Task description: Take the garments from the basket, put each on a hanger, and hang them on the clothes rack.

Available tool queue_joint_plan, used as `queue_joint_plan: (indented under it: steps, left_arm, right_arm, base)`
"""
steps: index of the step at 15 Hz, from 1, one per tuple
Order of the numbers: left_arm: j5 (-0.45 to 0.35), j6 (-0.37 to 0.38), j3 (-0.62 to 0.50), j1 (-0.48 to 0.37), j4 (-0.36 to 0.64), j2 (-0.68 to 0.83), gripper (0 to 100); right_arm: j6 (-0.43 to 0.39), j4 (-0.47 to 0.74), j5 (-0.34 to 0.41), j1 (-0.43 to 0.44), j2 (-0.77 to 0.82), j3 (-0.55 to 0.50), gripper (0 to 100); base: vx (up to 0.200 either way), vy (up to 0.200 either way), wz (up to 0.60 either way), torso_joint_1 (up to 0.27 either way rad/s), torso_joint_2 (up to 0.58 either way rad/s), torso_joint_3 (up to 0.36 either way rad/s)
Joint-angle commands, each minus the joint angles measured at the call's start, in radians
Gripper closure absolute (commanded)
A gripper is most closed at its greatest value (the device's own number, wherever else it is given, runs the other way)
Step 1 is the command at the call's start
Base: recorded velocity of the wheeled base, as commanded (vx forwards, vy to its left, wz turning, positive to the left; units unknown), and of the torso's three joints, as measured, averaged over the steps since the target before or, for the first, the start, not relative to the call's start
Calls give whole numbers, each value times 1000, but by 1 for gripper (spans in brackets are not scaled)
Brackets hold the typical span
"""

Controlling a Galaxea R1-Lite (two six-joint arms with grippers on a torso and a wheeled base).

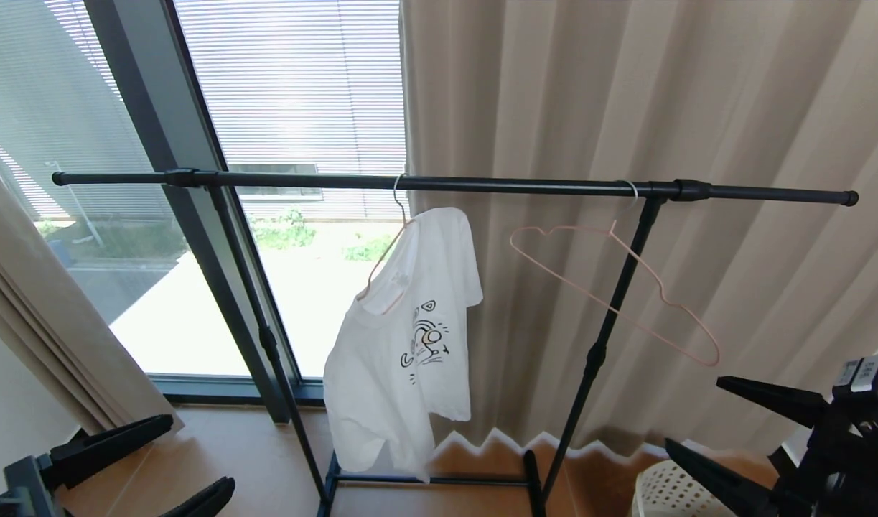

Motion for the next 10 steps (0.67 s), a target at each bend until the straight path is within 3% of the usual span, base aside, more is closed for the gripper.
queue_joint_plan:
  steps: [1, 2, 3, 4, 10]
  left_arm:
    - [0, 0, 92, 17, 64, -191, 0]
    - [0, 0, 96, 17, 93, -219, 0]
    - [0, 0, 96, 17, 185, -300, 0]
    - [0, 0, 96, 18, 253, -364, 0]
    - [2, -1, 84, 27, 553, -663, 0]
  right_arm:
    - [0, 1, -7, 0, -159, 110, 0]
    - [2, 26, -9, 0, -189, 110, 0]
    - [8, 219, -12, -3, -340, 110, 0]
    - [6, 319, -12, -3, -453, 110, 0]
    - [9, 727, -86, -17, -921, 110, 0]
  base:
    - [0, 0, 0, 0, 0, 0]
    - [0, 0, 0, 0, 0, 0]
    - [0, 0, 0, 0, 0, 0]
    - [0, 0, 0, 0, 0, 0]
    - [0, 0, 0, 0, 0, 0]
